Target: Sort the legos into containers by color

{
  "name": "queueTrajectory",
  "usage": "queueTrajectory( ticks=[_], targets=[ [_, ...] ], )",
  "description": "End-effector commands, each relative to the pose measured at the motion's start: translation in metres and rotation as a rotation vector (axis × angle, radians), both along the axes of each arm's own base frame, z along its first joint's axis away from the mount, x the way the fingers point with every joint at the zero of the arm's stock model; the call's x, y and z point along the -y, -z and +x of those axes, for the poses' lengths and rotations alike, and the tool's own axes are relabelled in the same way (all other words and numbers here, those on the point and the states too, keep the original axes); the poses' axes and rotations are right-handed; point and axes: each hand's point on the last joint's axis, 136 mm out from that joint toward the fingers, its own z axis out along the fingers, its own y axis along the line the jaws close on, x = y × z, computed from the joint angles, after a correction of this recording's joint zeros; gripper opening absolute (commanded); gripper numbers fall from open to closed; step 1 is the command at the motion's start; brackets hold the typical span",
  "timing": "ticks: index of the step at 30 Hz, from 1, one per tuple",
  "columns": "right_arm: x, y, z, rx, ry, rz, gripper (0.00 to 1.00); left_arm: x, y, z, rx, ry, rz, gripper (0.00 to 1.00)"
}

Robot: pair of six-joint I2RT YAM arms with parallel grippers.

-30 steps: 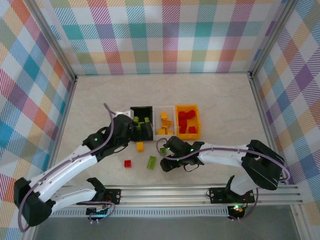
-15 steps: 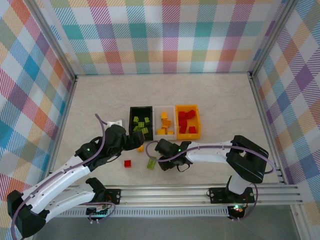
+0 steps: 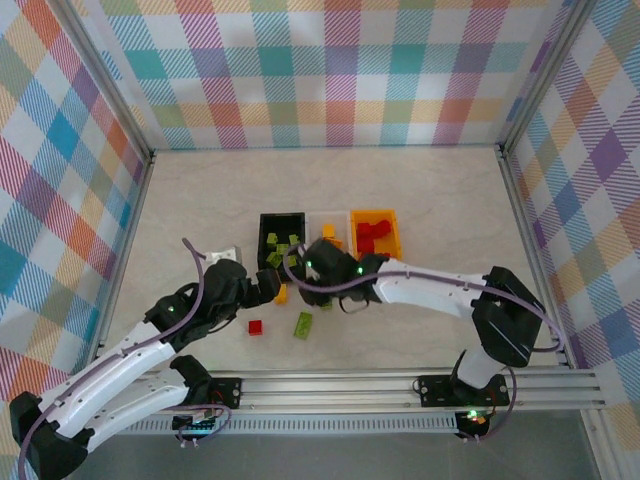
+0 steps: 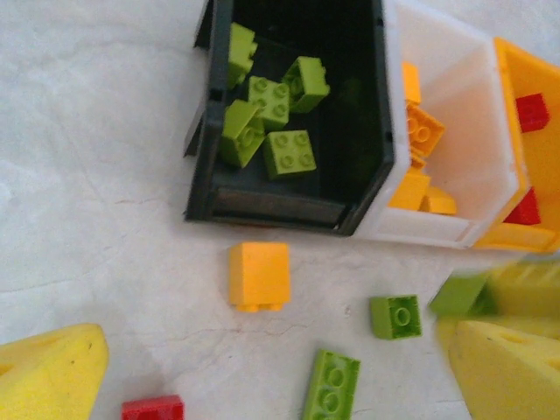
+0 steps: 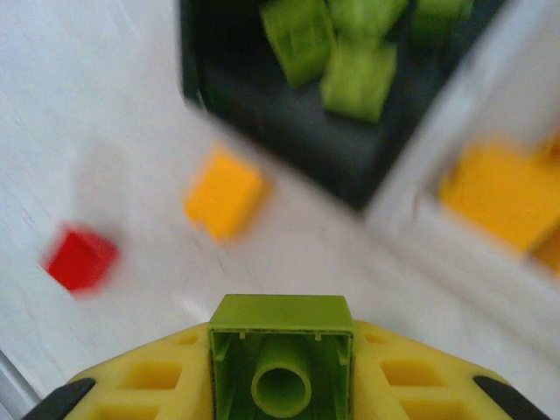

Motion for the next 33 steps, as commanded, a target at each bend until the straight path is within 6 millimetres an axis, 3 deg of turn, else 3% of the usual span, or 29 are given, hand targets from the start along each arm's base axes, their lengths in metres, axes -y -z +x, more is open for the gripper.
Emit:
queueTrajectory(
  ticks=[1, 5, 12, 17, 20, 24, 28, 33],
  targets=[
    [-0.016, -0.010, 0.032, 0.004, -0.027, 0.030, 0.33, -0.012, 0.005, -0.006, -0.006, -0.041, 0.001, 1.00],
    [-0.033, -0.006, 0.072, -0.009, 0.002, 0.036, 0.34, -0.017, 0.008, -0.011, -0.023, -0.045, 0.017, 1.00],
    [-0.054, 0.012, 0.104, -0.006, 0.023, -0.025, 0.41, -0.018, 0.010, -0.015, -0.039, -0.035, 0.024, 1.00],
    [-0.063, 0.006, 0.114, 0.006, 0.037, -0.006, 0.64, -0.018, 0.006, -0.015, -0.036, -0.024, 0.029, 1.00],
    [-0.064, -0.005, 0.116, 0.024, 0.047, 0.011, 0.69, -0.017, 0.004, -0.015, -0.033, -0.019, 0.032, 1.00],
    [-0.053, -0.026, 0.112, 0.057, 0.074, 0.047, 0.70, -0.011, -0.001, -0.013, -0.027, 0.016, 0.033, 1.00],
    [-0.029, -0.041, 0.100, 0.084, 0.126, 0.087, 0.71, 0.005, 0.002, -0.009, -0.068, 0.092, 0.063, 1.00],
    [0.018, -0.034, 0.079, 0.056, 0.214, 0.120, 0.71, 0.047, 0.026, -0.010, -0.162, 0.219, 0.043, 0.92]
  ],
)
